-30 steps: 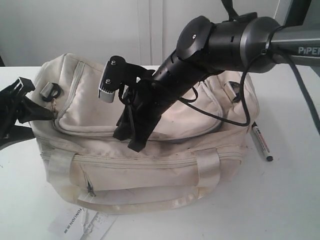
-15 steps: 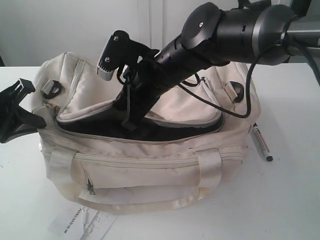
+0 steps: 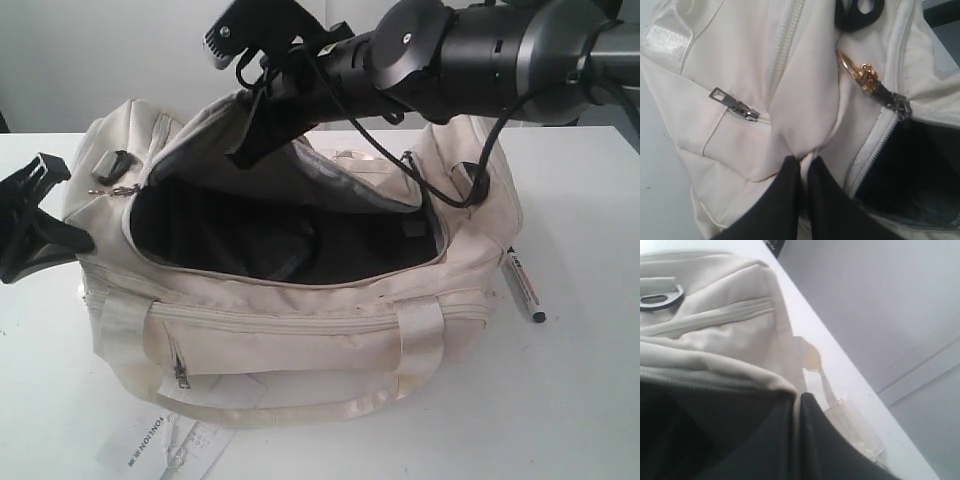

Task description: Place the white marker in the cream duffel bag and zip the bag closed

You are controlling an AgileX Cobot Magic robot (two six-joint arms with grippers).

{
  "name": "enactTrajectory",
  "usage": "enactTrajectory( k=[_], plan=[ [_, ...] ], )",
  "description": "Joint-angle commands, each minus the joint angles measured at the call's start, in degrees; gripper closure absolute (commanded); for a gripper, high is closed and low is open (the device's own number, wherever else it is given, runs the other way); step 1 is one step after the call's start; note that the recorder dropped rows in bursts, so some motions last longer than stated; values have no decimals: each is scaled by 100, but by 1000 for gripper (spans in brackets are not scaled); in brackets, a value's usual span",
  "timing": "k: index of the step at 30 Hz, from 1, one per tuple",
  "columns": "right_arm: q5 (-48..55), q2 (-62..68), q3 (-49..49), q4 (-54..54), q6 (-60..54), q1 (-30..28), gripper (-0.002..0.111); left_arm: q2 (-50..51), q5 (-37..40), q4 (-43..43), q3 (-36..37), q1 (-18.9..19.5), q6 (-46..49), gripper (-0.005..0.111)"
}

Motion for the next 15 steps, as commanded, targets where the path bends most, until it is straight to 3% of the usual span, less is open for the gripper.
enactTrajectory(
  k=[1,10,15],
  plan=[
    [-1210,-90,-5,46,84,-37,108,9,54,-32,35,0,38,107],
    [-1750,-90,-5,46,217,-37,108,9,30,-32,35,0,38,107],
    [-2615,-90,-5,460,217,-37,108,9,19,-32,35,0,38,107]
  ],
)
